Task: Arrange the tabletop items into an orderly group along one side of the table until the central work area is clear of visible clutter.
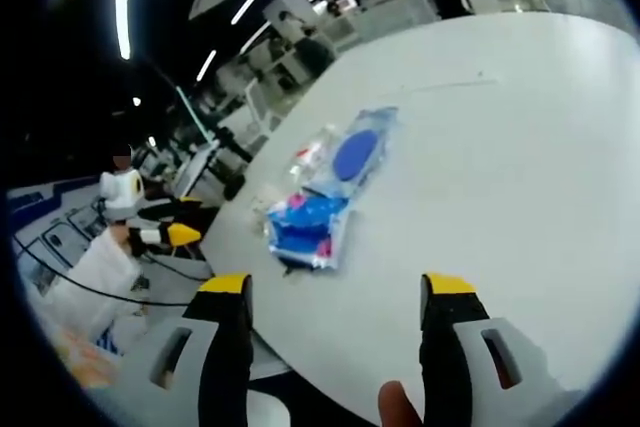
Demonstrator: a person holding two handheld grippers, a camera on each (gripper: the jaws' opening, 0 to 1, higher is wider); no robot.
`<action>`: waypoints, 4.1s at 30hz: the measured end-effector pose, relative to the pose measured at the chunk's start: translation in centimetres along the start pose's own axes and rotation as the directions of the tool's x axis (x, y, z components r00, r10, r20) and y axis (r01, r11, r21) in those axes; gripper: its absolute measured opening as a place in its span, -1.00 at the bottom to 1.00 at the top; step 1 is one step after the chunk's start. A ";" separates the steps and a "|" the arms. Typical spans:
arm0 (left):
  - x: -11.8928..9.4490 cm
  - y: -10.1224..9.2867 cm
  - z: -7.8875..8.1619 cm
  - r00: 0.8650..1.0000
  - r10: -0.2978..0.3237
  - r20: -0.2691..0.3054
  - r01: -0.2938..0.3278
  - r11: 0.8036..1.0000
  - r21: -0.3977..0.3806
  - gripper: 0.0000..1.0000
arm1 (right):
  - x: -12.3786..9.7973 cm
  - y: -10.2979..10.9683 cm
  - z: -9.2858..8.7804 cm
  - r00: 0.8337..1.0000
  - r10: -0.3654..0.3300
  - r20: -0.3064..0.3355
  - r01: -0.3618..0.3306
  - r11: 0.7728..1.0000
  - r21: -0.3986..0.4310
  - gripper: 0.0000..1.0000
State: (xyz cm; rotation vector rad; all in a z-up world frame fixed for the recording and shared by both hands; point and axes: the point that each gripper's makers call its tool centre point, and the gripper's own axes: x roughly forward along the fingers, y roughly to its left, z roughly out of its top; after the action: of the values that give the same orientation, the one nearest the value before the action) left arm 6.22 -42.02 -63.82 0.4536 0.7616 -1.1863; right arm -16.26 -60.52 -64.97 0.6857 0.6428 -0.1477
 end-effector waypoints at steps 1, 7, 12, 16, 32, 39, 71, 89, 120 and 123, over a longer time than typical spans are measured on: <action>0.0 0.0 0.0 1.000 0.003 -0.002 -0.003 1.000 0.001 0.84 | 0.0 0.0 0.0 1.000 0.000 0.000 0.000 1.000 0.001 0.33; 0.1 -0.1 -0.2 1.000 0.009 -0.006 -0.009 1.000 -0.006 0.83 | -0.1 -0.3 -0.1 1.000 -0.006 -0.005 0.006 1.000 -0.002 0.29; 0.2 -0.4 -0.5 1.000 0.004 -0.014 -0.004 1.000 -0.001 0.82 | -0.1 -0.2 -0.3 1.000 -0.008 -0.008 0.008 1.000 -0.003 0.28; 0.2 -0.4 -0.6 1.000 0.004 -0.017 -0.004 1.000 -0.002 0.81 | -0.1 -0.4 -0.4 1.000 -0.010 -0.011 0.010 1.000 -0.004 0.28; 0.4 -0.8 -1.1 0.999 -0.003 -0.033 0.004 1.000 0.008 0.77 | 0.6 0.6 -1.5 0.997 0.012 -0.070 -0.015 0.999 -0.033 0.25; 0.4 -1.0 -1.2 1.000 -0.007 -0.030 0.007 1.000 0.004 0.76 | 0.9 0.8 -1.6 0.996 0.022 -0.084 -0.025 0.999 -0.042 0.24; 2.0 -2.5 -1.1 0.999 -0.030 0.022 0.031 0.999 -0.027 0.37 | 1.8 -0.2 -1.0 0.998 -0.026 -0.050 0.022 0.997 -0.075 0.12; 5.5 -4.5 -1.3 0.999 -0.017 0.047 0.022 0.993 -0.117 -0.08 | 5.2 -0.2 0.0 0.998 -0.023 -0.051 0.016 0.991 -0.130 -0.02; 10.6 -5.2 -3.0 0.998 0.043 0.052 -0.033 0.982 -0.188 -0.73 | 12.2 0.1 -1.5 0.991 -0.065 -0.116 0.048 0.989 -0.140 -0.51; 10.9 -5.1 -3.4 0.998 0.036 0.051 -0.025 0.977 -0.212 -0.84 | 12.7 0.0 -1.8 0.989 -0.074 -0.125 0.057 0.989 -0.135 -0.59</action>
State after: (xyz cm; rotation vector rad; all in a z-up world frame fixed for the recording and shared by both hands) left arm 2.36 -48.49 -73.77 0.2541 0.8209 -1.0712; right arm -7.02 -58.43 -73.66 0.5509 0.7928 -0.1213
